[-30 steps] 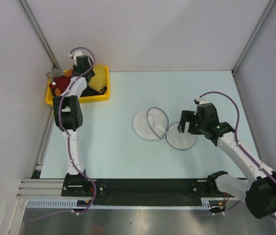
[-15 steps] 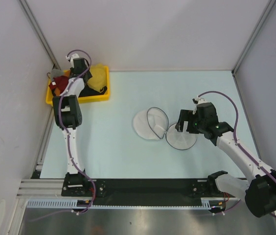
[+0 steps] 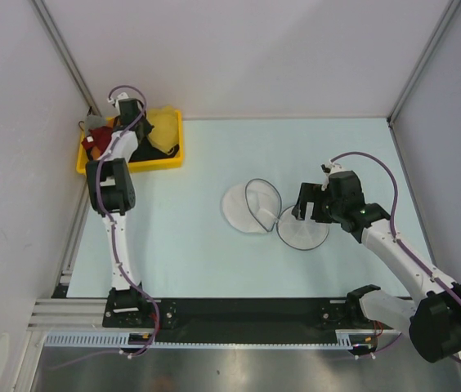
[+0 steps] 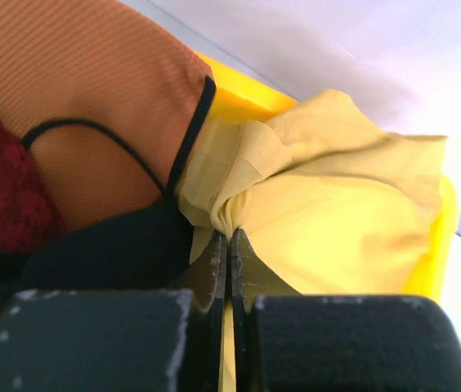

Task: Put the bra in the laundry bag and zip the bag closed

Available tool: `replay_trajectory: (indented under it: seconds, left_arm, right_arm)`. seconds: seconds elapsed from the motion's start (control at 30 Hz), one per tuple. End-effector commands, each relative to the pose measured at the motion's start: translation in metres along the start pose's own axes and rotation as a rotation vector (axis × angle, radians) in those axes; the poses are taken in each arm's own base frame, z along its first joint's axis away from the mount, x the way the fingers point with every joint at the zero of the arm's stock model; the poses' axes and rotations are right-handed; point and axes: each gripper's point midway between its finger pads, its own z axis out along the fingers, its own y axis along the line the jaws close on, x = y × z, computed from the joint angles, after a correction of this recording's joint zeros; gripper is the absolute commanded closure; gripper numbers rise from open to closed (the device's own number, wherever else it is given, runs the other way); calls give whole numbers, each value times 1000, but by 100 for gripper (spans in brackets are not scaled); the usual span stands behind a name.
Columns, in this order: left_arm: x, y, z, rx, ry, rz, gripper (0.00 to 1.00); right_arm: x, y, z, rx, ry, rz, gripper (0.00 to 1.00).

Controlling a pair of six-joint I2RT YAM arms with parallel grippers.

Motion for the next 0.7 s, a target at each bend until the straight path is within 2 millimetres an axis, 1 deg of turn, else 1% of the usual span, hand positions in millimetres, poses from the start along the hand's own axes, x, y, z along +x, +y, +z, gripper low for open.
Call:
replay_trajectory:
  seconds: [0.0, 0.03, 0.07, 0.1, 0.17, 0.2, 0.23, 0.27, 0.3, 0.33, 0.37, 0.4, 0.43, 0.47, 0.5, 0.53, 0.57, 0.6, 0.63, 0.67]
  left_arm:
    - [-109, -57, -90, 149, -191, -72, 100]
    - [-118, -63, -103, 165, -204, -76, 100]
    - [-123, -71, -117, 178, -200, -76, 100]
    - [-142, -81, -145, 206, -233, -71, 100]
    - [-143, -89, -170, 218, -217, -62, 100]
    - [-147, -95, -187, 237, -220, -57, 100]
    - [-153, -99, -212, 251, -238, -42, 100]
    - [-148, -108, -229, 282, -221, -24, 100]
    - [-136, -105, -235, 272, -194, -10, 100]
    - [-145, -109, -268, 293, -221, 0, 100]
    - [-140, -111, -281, 309, -213, 5, 100]
    - [-118, -102, -281, 296, -168, 10, 100]
    - [-124, -107, -318, 349, -197, 1, 100]
    - [-115, -105, -328, 364, -181, -4, 100]
    - [-88, -95, -328, 359, -125, -8, 100]
    - [-77, -97, -340, 402, -97, -22, 100]
    - [-77, -98, -369, 451, -124, -27, 100]
    - [-47, -89, -366, 464, -60, -27, 100]
    - [-32, -92, -376, 516, -20, -29, 100]
    - [-27, -94, -401, 577, -24, -28, 100]
  right_arm:
    - [-7, 7, 0, -17, 3, 13, 0]
    - [-6, 8, 1, -19, 12, 20, 0]
    - [-5, 10, 1, -23, 19, 22, 0]
    - [-4, 10, 3, -24, 33, 28, 0]
    - [-3, 15, 2, -33, 38, 26, 0]
    - [-2, 16, 4, -30, 46, 22, 0]
    - [-1, 22, 3, -39, 47, 10, 0]
    - [-1, 25, 4, -44, 46, 1, 0]
    - [0, 31, 4, -57, 53, -12, 0]
    - [-1, 44, 1, -85, 50, -44, 0]
    - [-1, 52, 0, -101, 47, -58, 0]
    - [-4, 57, -1, -101, 37, -71, 0]
    - [-9, 66, -4, -118, 26, -83, 0]
    - [-5, 79, -7, -145, 35, -111, 0]
    - [-6, 86, -9, -157, 33, -121, 0]
    - [-5, 93, -11, -172, 33, -133, 0]
    - [-8, 109, -17, -210, 23, -150, 0]
    - [-7, 118, -19, -235, 20, -157, 0]
    - [-8, 127, -22, -271, 14, -167, 0]
    - [-9, 144, -27, -349, 9, -171, 0]
